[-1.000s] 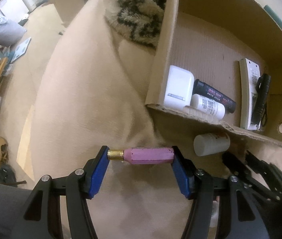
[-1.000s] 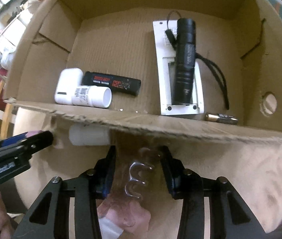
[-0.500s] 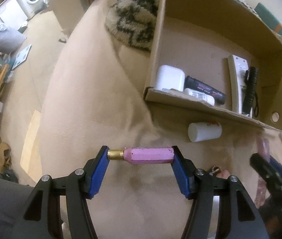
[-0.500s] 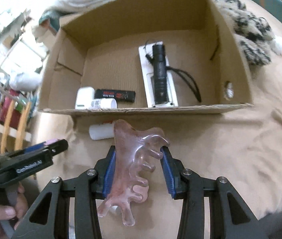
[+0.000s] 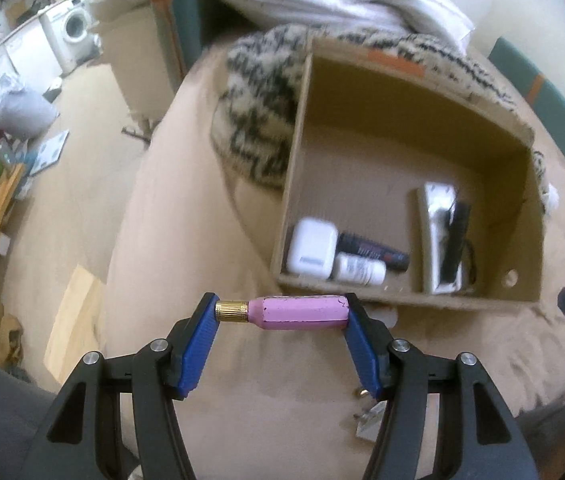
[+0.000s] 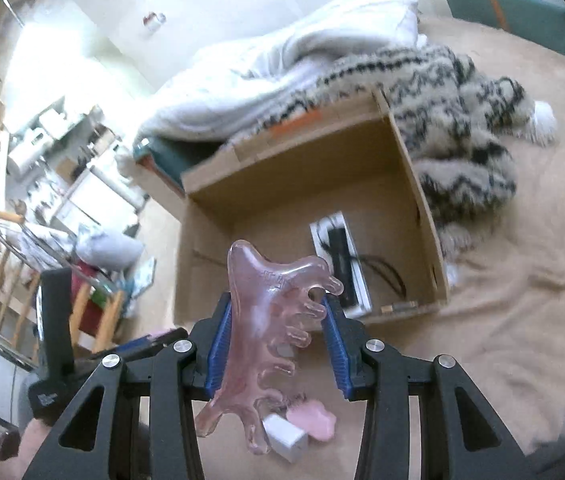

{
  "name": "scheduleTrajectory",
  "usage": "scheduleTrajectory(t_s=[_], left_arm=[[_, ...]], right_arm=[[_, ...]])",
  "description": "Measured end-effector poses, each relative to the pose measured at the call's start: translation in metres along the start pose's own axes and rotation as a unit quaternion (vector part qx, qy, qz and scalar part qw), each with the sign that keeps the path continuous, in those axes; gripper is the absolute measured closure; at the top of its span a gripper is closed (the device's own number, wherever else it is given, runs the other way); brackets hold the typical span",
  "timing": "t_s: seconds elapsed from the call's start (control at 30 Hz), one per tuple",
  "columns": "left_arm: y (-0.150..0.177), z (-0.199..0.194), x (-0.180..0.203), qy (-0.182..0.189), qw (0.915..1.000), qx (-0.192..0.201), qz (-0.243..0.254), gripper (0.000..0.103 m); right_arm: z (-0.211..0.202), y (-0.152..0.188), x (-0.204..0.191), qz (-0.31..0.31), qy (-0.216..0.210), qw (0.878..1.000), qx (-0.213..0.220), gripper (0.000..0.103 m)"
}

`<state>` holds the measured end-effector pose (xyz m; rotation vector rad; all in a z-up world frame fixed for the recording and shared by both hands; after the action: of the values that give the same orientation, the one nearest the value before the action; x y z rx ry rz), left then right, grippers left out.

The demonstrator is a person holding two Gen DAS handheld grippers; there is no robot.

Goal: Organize rigid objects
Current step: 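Lower the eraser and hair claw into the box and open both tools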

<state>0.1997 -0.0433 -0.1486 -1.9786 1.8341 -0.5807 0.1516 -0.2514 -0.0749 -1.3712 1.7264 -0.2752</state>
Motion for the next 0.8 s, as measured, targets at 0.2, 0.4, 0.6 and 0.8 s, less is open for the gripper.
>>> scheduleTrajectory(t_s=[0.2,0.4,0.6,0.8], left_arm=[[-0.043,-0.004,0.006,0.011,0.9987,0.043,0.024,0.045],[-0.07,0.004,0.02,0.017,0.9974,0.056,0.043,0.045],[-0.081,0.029,0.044,0.036,0.9964,0.045,0.063,0.045],[-0.076,0.057,0.062,0.038,0.9948,0.037,0.087,0.045]], right_arm=[[0.012,-0.033,0.009,0.003,0.003,1.0,0.012,0.059],[0.034,-0.058,0.02,-0.03,0.021,0.999,0.012,0.059],[0.061,-0.063,0.032,-0.043,0.036,0.998,-0.006,0.059],[0.083,-0.044,0.039,-0.033,0.042,0.998,-0.041,0.058]])
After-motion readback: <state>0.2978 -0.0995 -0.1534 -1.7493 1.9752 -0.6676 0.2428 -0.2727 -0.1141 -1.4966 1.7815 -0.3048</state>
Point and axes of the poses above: each gripper's, at about its wrist camera, not at the fingertips, and z roughly the way its jaws point, x to its right, y to its underside, the point moved 10 cm from there along z, roughly the way its jaws point, and after that the axes turned 8 degrees about x, right-handed, at the moved point
